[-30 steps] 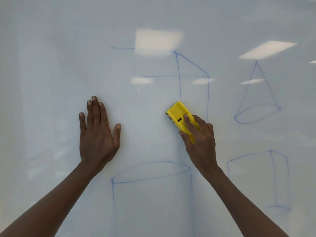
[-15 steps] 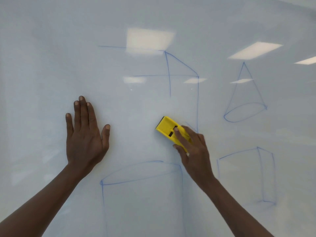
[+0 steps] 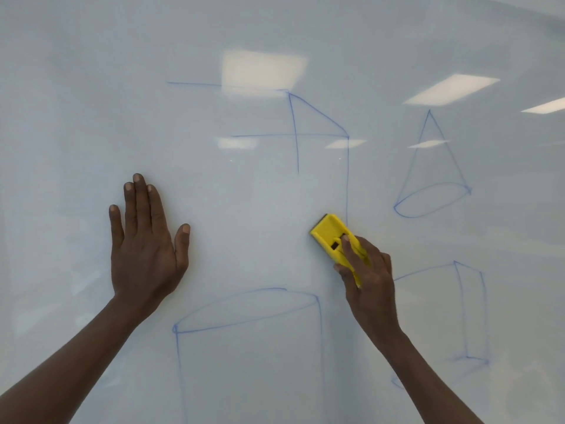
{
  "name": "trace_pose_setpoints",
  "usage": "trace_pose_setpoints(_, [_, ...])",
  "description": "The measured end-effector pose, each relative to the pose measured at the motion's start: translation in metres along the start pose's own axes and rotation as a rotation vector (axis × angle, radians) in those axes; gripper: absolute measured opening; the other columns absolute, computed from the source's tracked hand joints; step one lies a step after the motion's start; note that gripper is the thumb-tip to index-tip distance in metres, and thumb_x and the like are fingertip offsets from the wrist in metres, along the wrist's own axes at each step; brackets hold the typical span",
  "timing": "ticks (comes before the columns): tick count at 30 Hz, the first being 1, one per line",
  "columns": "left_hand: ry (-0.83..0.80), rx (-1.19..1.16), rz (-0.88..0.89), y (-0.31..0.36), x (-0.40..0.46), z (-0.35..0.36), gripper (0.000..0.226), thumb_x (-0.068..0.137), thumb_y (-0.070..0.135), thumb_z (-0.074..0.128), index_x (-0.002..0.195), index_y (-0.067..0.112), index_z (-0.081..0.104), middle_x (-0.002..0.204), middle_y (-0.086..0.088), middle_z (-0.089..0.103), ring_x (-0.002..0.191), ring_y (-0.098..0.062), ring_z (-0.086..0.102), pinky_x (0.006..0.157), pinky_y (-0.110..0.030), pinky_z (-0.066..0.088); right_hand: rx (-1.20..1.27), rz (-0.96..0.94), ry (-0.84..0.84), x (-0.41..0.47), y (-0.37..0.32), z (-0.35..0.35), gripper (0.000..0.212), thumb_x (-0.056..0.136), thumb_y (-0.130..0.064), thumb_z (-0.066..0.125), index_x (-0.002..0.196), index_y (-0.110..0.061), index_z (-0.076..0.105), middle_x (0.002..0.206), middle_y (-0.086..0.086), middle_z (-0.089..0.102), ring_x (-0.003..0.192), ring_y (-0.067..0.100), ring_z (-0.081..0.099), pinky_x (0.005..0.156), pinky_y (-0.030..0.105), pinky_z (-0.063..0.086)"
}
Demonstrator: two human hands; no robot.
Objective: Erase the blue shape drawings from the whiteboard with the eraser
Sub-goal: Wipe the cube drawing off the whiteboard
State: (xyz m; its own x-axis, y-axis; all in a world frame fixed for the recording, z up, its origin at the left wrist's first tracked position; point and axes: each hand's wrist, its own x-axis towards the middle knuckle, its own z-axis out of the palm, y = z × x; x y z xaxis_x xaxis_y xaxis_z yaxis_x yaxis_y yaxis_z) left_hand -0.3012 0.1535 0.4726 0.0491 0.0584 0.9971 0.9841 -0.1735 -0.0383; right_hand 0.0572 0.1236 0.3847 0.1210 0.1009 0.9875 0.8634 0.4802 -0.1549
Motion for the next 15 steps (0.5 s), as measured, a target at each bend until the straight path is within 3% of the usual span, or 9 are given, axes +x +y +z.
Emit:
trace_pose_setpoints(5, [0.007, -0.004, 0.004, 0.001, -0.001, -0.001, 0.077, 0.108, 0.044, 0.029, 0.165, -0.004, 0.01, 0.175, -0.02, 0.003, 0.164, -0.026, -0.005, 0.132, -0.048, -0.002, -0.03, 0.166, 0.084, 0.023, 0.011, -0.002, 0.053, 0.089, -0.011, 0.071, 0.139, -0.02, 0.056, 0.132, 0.012, 0.056, 0.1, 0.031, 0.047, 0.086, 0.029, 0.04])
trace_pose_setpoints(11, [0.002, -0.005, 0.006, 0.0, -0.001, 0.0, 0.077, 0.107, 0.043, 0.03, 0.166, -0.002, 0.008, 0.176, -0.018, 0.0, 0.164, -0.027, -0.002, 0.132, -0.049, -0.001, -0.039, 0.055, 0.012, 0.008, -0.002, 0.003, 0.054, 0.091, -0.013, 0.068, 0.142, -0.023, 0.052, 0.137, 0.007, 0.052, 0.104, 0.025, 0.045, 0.086, 0.028, 0.042])
trace_pose_setpoints(15, [0.001, -0.006, -0.001, 0.001, -0.001, 0.0, 0.078, 0.107, 0.043, 0.03, 0.165, -0.004, 0.01, 0.176, -0.018, 0.001, 0.164, -0.027, -0.003, 0.131, -0.048, -0.003, -0.041, 0.097, 0.028, -0.011, 0.011, -0.002, 0.055, 0.09, -0.014, 0.069, 0.142, -0.023, 0.053, 0.133, 0.009, 0.053, 0.106, 0.027, 0.048, 0.084, 0.03, 0.046])
